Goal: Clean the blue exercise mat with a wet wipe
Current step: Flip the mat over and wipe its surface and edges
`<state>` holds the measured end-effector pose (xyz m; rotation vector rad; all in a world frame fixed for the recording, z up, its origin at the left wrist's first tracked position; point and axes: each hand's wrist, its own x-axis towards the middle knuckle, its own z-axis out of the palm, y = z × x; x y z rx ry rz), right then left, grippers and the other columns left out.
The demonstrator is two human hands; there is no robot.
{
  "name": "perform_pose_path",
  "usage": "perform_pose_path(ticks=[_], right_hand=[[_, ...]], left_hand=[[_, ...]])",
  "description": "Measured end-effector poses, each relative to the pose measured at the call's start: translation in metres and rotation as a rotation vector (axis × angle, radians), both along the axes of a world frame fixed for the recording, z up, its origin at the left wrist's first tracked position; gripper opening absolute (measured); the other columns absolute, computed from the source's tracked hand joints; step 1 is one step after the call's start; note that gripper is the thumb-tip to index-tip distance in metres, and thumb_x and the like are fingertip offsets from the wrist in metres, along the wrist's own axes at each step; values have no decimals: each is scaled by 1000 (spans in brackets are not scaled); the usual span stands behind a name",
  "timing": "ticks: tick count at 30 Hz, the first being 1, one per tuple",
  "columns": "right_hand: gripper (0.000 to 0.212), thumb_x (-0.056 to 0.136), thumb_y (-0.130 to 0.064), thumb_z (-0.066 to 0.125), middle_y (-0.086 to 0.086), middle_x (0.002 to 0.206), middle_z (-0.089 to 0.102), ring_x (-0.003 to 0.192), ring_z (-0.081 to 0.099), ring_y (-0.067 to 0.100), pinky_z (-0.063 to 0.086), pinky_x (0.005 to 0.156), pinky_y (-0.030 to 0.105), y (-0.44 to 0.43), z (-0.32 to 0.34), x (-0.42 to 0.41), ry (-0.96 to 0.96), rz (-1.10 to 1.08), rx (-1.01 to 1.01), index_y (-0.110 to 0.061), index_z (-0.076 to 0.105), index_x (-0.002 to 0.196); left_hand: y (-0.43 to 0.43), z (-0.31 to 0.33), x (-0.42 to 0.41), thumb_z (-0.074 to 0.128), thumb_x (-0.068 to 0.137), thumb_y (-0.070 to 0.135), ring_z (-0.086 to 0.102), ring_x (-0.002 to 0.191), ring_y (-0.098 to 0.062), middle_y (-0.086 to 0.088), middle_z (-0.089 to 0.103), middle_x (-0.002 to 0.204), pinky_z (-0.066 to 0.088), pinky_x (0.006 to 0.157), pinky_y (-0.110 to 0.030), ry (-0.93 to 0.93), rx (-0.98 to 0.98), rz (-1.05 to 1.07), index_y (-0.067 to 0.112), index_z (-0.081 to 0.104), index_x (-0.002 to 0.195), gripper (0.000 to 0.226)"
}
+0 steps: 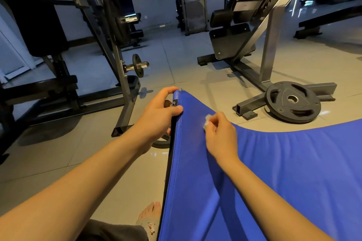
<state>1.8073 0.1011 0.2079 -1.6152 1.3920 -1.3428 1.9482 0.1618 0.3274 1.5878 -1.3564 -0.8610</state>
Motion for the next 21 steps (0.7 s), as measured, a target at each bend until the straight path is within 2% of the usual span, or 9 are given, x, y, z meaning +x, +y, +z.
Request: perform_pose_path(ticks=[3,7,10,12,13,15,16,19,21], right_hand=[[13,98,-15,53,-2,98,70,92,65,14,49,69,38,9,4,4,-54,12,36,-19,53,85],[11,99,-19,59,-6,82,62,76,59,13,48,63,29,37,40,23,-142,152,-258,-17,57,89],[11,102,-19,56,-14,82,58,79,60,9,46,62,25,34,28,18,-39,174,-383,-16,56,92],[12,103,-20,54,-19,93,63,93,63,3,50,68,30,20,1,6,5,113,-223,-20,52,91],[15,103,-22,52,-17,100,66,97,64,8,51,69,36,14,-11,0,28,59,-91,-22,50,89],[18,105,-26,49,-7,95,67,86,63,22,47,64,37,8,-26,-4,74,-24,83,-22,49,87],[19,105,-25,48,-6,90,65,82,61,22,44,62,35,9,-25,-2,61,-35,90,-21,50,87],[15,102,-18,52,-8,86,62,82,60,11,46,63,32,31,11,19,-90,71,-91,-19,53,87],[13,101,-17,57,-6,82,61,78,59,12,48,63,29,46,35,28,-138,153,-279,-16,57,89]], left_hand=[[-1,-1,1,52,106,19,71,77,-11,-11,66,112,53,54,-21,-20,21,-4,37,45,140,38],[-3,-3,0,51,107,24,70,85,-15,-7,67,112,57,63,-24,-27,3,1,41,43,138,36],[-3,-3,0,50,107,22,70,88,-16,-5,66,112,58,64,-24,-43,-14,10,38,43,140,38],[-3,-3,1,50,107,21,72,89,-18,-8,66,112,60,63,-28,-52,-20,28,36,45,139,36],[-3,-3,1,50,107,20,72,89,-20,-10,66,112,60,61,-29,-55,-20,33,36,45,139,36],[-2,-5,0,50,107,21,72,87,-20,-10,65,112,57,56,-24,-49,-10,20,36,44,140,37],[-2,-6,0,50,107,22,72,86,-19,-10,65,112,56,56,-21,-48,0,7,36,43,141,37],[-2,-6,2,50,107,27,71,89,-20,-11,66,113,59,62,-24,-56,1,18,38,42,141,36],[-2,-6,2,52,106,29,71,94,-23,-12,67,112,59,70,-28,-45,-12,29,40,43,140,37]])
